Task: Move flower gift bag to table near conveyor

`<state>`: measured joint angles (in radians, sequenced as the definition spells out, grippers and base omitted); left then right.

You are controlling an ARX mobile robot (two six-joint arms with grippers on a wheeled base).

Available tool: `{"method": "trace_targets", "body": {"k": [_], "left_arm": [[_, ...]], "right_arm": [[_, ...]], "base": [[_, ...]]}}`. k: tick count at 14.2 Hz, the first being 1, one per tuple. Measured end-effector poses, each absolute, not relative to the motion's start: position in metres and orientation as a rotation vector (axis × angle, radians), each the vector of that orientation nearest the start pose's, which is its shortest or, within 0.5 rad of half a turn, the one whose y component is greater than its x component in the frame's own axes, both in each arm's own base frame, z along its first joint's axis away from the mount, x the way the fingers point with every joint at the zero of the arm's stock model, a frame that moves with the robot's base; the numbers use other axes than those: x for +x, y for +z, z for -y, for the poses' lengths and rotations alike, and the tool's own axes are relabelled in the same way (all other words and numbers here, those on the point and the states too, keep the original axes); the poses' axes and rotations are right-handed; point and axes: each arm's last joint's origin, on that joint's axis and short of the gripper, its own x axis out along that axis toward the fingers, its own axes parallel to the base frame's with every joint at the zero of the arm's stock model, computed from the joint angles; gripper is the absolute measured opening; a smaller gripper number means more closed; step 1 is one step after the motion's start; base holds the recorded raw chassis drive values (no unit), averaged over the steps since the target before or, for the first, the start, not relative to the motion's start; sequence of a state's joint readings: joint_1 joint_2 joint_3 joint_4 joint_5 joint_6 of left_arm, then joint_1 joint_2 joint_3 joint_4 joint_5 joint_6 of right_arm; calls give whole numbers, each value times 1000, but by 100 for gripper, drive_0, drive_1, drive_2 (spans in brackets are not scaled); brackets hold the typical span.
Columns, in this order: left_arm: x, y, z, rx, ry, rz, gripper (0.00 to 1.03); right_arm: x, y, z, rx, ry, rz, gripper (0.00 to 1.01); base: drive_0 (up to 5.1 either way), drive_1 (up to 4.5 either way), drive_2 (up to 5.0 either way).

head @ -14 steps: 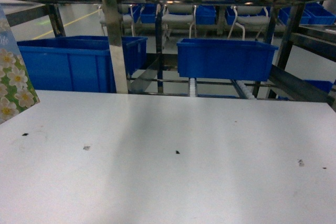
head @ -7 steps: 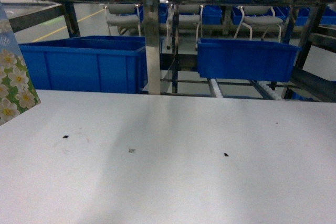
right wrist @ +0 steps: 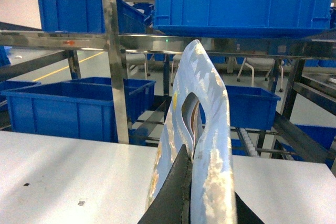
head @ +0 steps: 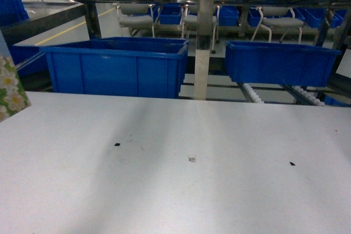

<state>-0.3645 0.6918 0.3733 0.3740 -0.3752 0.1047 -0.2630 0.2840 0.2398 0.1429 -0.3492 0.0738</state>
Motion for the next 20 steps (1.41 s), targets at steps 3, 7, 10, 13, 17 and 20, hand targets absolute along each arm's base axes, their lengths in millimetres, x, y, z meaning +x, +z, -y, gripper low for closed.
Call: {"method": "trace_targets", "body": {"k": [3, 7, 10, 13, 17, 20], "left_arm": [[156, 257, 49, 85, 2, 51, 2], [156, 257, 49, 85, -2, 50, 2], [156, 257, 49, 85, -1, 51, 2], [156, 257, 50, 86, -11, 50, 2], [156, 258, 48, 84, 11, 54, 2], [156, 257, 49, 85, -4, 52, 2]], "right_arm": [[108, 235, 19, 46, 84, 86, 2], [108, 235, 19, 46, 84, 86, 2], [108, 235, 19, 46, 84, 86, 2], [108, 235, 19, 46, 79, 85, 2], [108, 235, 19, 46, 88, 84, 2], [108, 235, 19, 46, 84, 86, 2]], "base": [[0, 144, -144], [4, 392, -384], [3, 99, -92], [-484, 257, 257], [0, 0, 0], [0, 0, 0]]}}
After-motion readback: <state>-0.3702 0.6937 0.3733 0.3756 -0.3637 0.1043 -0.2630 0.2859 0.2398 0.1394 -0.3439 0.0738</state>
